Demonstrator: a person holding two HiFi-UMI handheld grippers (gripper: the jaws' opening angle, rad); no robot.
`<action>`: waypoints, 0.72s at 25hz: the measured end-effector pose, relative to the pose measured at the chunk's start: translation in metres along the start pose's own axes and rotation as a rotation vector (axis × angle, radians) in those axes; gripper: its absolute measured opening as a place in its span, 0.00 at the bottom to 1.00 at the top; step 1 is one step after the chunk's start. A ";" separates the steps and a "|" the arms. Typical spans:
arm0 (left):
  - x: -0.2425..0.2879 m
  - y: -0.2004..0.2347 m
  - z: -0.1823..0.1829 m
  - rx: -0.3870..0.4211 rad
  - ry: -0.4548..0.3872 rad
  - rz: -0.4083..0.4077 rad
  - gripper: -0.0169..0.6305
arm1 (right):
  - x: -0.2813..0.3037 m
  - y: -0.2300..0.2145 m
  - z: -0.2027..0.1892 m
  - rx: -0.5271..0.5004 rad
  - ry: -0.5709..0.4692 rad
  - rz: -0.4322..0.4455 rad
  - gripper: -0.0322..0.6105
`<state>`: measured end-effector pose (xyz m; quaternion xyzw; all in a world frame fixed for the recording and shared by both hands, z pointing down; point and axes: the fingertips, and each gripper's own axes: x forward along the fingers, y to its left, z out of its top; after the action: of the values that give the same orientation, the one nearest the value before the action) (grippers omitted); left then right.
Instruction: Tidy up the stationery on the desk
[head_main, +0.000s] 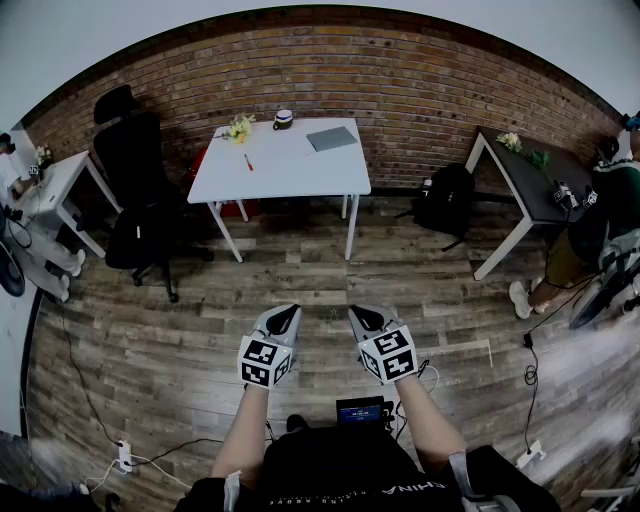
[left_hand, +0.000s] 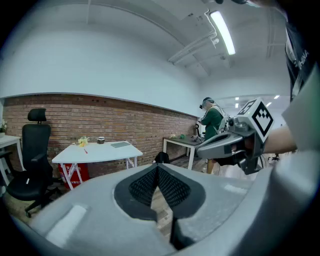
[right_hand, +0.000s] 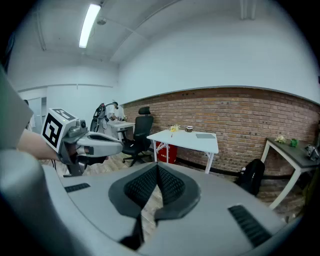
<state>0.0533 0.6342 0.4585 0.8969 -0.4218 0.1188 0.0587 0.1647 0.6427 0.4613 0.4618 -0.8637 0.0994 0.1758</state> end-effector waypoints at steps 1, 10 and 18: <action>0.001 0.000 0.000 0.008 0.002 -0.001 0.04 | 0.001 0.000 0.001 -0.002 -0.001 0.000 0.06; 0.003 0.003 0.004 0.033 0.007 -0.010 0.04 | 0.008 0.000 0.007 -0.015 -0.009 0.008 0.06; 0.000 0.008 0.002 0.036 0.016 -0.003 0.04 | 0.009 0.001 0.010 -0.002 -0.024 0.011 0.06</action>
<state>0.0473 0.6284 0.4564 0.8974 -0.4180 0.1335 0.0459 0.1570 0.6336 0.4560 0.4578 -0.8684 0.0943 0.1654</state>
